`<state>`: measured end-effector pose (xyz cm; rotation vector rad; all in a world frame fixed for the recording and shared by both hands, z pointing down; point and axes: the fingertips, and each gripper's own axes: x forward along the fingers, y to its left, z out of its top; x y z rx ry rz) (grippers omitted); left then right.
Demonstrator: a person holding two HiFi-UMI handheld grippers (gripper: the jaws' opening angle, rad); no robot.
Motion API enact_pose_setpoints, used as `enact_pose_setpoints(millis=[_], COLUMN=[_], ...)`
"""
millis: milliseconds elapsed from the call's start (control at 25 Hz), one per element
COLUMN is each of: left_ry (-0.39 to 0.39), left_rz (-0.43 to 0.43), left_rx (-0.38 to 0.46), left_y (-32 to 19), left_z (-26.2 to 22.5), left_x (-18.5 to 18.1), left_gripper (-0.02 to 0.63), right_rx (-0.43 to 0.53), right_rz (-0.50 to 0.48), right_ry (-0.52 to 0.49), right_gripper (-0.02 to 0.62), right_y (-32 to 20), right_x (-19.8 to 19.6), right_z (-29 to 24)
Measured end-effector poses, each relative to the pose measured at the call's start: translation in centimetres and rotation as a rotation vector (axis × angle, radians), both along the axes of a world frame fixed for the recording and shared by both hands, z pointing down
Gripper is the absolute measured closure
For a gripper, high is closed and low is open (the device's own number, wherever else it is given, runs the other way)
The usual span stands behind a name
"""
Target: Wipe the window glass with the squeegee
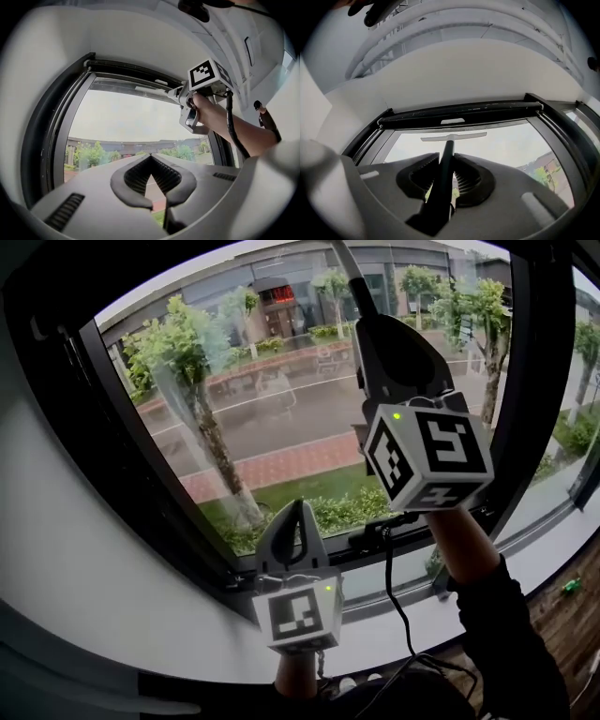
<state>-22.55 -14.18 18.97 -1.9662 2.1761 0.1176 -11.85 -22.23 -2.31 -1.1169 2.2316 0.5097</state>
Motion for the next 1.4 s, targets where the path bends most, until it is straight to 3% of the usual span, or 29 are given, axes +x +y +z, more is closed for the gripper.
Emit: enact_pose_setpoints(millis=[240,520,920,1080,1400], left_ry=[-0.088,-0.184,-0.307,-0.339,-0.329], left_rz=[-0.001,0.021,-0.017,-0.009,-0.003], left_rx=[0.049,0.266,0.496,0.509,0.515], left_y=[-2.1,-1.4,-0.7,-0.9,-1.1], left_z=[-5.1,-14.8,-20.0,-20.4,-19.6], left_x=[-1.1,-0.6,0.5,1.0,0.8], left_gripper=[0.606,0.606,0.606,0.606,0.606], right_rx=[0.006,0.001,-0.002,-0.002,0.006], right_rz=[0.015,0.027,0.044,0.043,0.054], right_ry=[0.007,0.021,0.031,0.036,0.042], right_gripper=[0.5,0.5,0.5,0.5,0.499], right_y=[-0.7,-0.8,-0.8,-0.7,-0.8], right_x=[-0.1,-0.2,-0.4,-0.3,-0.4], right_z=[0.2,0.5,0.6,0.6,1.0])
